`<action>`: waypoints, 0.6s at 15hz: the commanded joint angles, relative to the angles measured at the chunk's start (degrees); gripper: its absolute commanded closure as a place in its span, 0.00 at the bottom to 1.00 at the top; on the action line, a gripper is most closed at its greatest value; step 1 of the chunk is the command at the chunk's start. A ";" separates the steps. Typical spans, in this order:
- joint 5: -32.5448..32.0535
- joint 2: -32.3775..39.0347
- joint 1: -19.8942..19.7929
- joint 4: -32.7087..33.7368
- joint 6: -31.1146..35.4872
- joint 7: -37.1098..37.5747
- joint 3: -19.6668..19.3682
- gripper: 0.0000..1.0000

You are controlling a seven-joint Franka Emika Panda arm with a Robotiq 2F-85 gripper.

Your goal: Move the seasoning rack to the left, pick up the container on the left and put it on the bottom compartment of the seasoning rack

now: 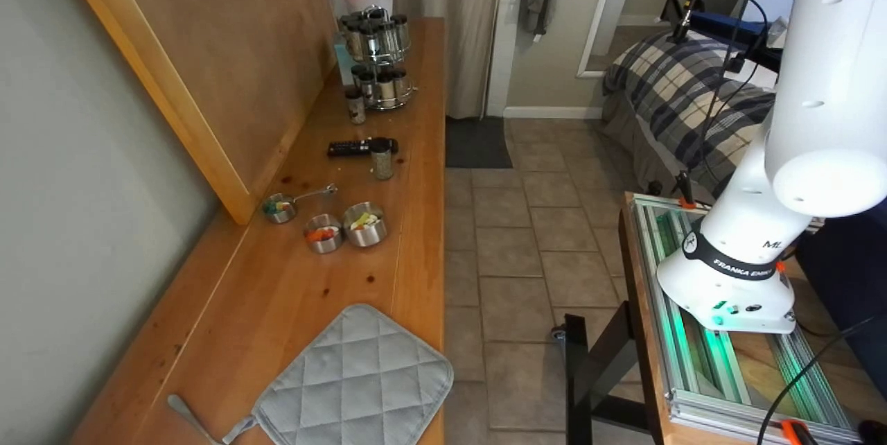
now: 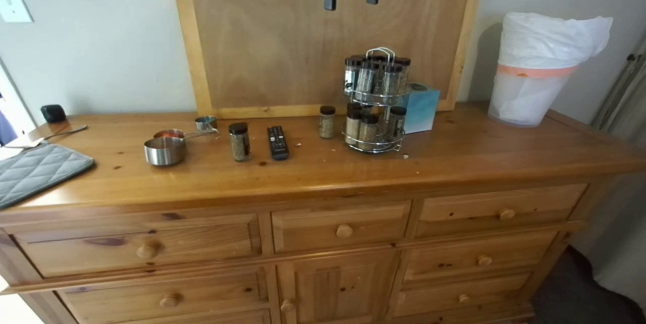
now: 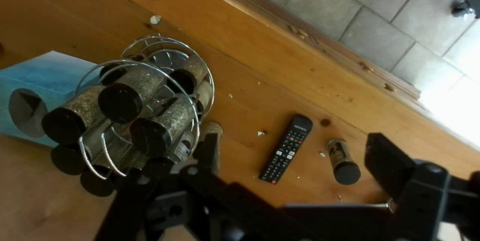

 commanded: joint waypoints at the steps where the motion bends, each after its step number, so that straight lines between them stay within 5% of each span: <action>1: 0.69 9.37 -3.46 13.81 -4.14 -4.91 0.79 0.00; 4: 3.57 15.22 -5.88 21.28 0.71 -4.52 1.56 0.00; 5: 0.79 9.54 -3.68 12.43 0.82 -3.81 0.71 0.00; 9: 2.10 13.87 -4.85 18.09 1.48 -3.81 0.84 0.00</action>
